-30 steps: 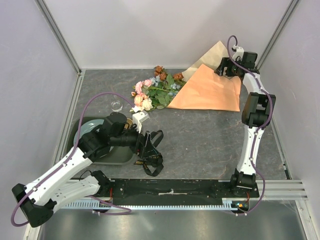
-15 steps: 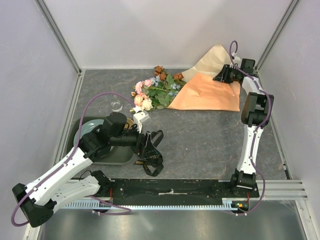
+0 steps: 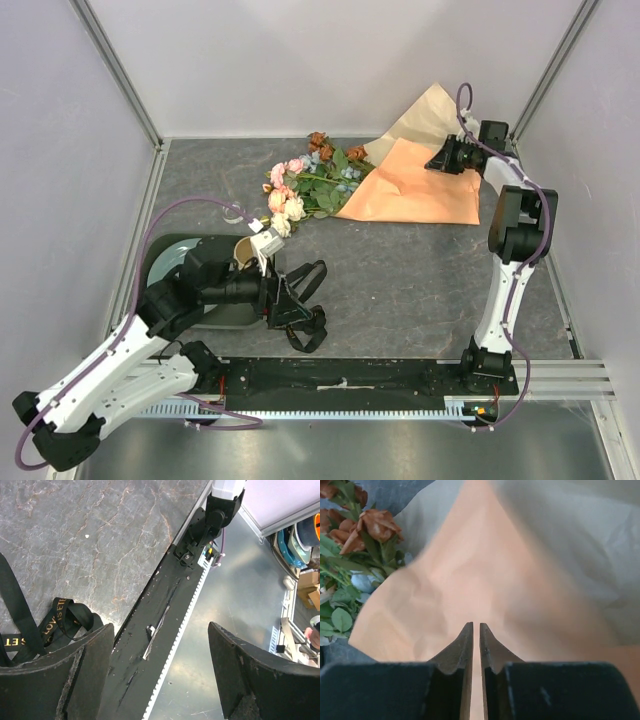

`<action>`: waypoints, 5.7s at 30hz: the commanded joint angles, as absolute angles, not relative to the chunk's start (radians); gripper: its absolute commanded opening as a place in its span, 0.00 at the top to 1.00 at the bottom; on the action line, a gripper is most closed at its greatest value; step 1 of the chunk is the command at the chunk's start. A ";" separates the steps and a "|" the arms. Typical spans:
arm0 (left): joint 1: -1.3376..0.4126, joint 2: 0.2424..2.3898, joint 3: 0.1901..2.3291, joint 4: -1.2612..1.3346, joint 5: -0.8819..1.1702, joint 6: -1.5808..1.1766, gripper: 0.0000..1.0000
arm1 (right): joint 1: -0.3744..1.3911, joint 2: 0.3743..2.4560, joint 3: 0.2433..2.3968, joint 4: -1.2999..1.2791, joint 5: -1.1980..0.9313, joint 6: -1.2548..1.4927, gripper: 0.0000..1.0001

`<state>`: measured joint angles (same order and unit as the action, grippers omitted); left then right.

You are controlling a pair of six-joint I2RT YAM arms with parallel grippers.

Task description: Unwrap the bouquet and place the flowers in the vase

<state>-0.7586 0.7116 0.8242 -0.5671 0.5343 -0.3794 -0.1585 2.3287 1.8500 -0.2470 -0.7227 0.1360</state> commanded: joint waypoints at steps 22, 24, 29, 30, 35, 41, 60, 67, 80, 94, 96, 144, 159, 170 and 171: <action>-0.755 0.660 0.805 -0.528 0.535 -0.442 0.18 | 0.284 2.003 1.658 -0.351 0.371 0.790 0.02; -0.755 0.655 0.801 -0.528 0.532 -0.452 0.18 | 0.356 2.104 1.825 -0.423 0.583 0.825 0.02; -0.755 0.634 0.784 -0.531 0.529 -0.479 0.19 | 0.478 2.434 2.346 -0.754 0.917 0.819 0.02; -0.755 0.630 0.782 -0.535 0.528 -0.482 0.19 | 0.483 2.466 2.389 -0.770 0.945 0.805 0.02; -0.755 0.627 0.785 -0.557 0.514 -0.482 0.19 | 0.482 2.546 2.427 -0.694 1.058 0.728 0.02; -0.755 0.643 0.779 -0.557 0.503 -0.480 0.19 | 0.446 2.603 2.433 -0.496 1.089 0.569 0.02; -0.755 0.721 0.779 -0.499 0.518 -0.474 0.19 | 0.364 2.628 2.329 -0.310 0.991 0.482 0.22; -0.755 0.704 0.772 -0.492 0.523 -0.485 0.19 | 0.367 2.504 2.208 -0.313 0.986 0.528 0.61; -0.755 0.627 0.746 -0.500 0.526 -0.497 0.19 | 0.373 2.260 1.974 -0.461 0.985 0.704 0.97; -0.755 0.566 0.724 -0.494 0.528 -0.494 0.19 | 0.472 1.908 1.525 -0.715 0.851 1.156 0.90; -0.755 0.554 0.719 -0.499 0.526 -0.495 0.19 | 0.494 1.860 1.470 -0.727 0.842 1.199 0.85; -0.755 0.465 0.703 -0.548 0.396 -0.453 0.17 | 0.496 1.897 1.370 -0.402 0.399 0.669 0.02; -0.755 0.480 0.698 -0.549 0.354 -0.463 0.16 | 0.074 1.803 1.168 -0.288 0.488 0.747 0.02; -0.755 0.477 0.696 -0.548 0.367 -0.460 0.16 | -0.316 1.580 1.121 -0.282 0.449 0.582 0.02; -0.755 0.479 0.696 -0.548 0.368 -0.459 0.16 | -0.351 1.568 1.127 -0.284 0.448 0.569 0.02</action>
<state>-0.7586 0.4789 0.6968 -0.5739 0.3664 -0.4545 -0.2840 1.6375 1.1191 -0.3046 0.4473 0.6525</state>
